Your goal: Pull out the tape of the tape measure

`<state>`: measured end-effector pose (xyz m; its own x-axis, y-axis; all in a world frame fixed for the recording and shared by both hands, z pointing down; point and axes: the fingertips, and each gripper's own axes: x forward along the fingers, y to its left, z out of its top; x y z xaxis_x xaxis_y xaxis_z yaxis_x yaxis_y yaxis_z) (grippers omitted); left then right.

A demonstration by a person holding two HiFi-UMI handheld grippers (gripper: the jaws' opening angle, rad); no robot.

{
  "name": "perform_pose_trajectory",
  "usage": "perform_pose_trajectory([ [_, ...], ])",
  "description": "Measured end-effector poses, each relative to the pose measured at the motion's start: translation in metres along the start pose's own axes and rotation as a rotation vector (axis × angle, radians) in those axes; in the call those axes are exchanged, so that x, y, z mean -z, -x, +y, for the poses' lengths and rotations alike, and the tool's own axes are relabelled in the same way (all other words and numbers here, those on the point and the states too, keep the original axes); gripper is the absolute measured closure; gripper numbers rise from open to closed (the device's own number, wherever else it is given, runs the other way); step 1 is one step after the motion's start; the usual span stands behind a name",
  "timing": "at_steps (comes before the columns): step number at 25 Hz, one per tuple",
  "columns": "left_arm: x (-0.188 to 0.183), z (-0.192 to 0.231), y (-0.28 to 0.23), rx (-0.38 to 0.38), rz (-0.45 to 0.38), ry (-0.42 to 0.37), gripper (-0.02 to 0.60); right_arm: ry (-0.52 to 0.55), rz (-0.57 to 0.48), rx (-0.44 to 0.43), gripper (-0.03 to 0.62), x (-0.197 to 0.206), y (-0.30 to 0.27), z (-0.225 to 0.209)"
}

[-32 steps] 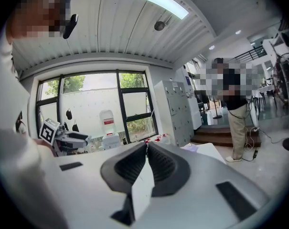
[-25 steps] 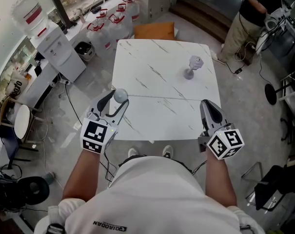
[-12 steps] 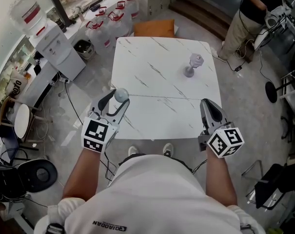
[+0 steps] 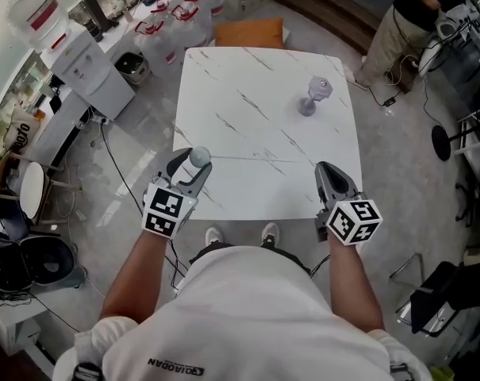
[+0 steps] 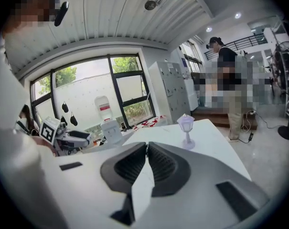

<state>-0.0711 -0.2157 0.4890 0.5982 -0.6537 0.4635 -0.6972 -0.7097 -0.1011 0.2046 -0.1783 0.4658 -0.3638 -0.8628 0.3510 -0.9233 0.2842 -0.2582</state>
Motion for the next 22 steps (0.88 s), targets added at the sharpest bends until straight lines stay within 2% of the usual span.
perform_pose_trajectory([
  [12,0.132,-0.035,-0.061,0.094,0.284,0.077,0.357,-0.089,0.283,0.028,0.571,0.125,-0.043,-0.043],
  [17,0.169,-0.043,-0.08,0.123,0.386,0.084,0.357,-0.107,0.381,0.028,0.571,0.162,-0.063,-0.055],
  [22,0.191,-0.046,-0.091,0.139,0.446,0.094,0.357,-0.093,0.459,0.031,0.569,0.187,-0.076,-0.063],
])
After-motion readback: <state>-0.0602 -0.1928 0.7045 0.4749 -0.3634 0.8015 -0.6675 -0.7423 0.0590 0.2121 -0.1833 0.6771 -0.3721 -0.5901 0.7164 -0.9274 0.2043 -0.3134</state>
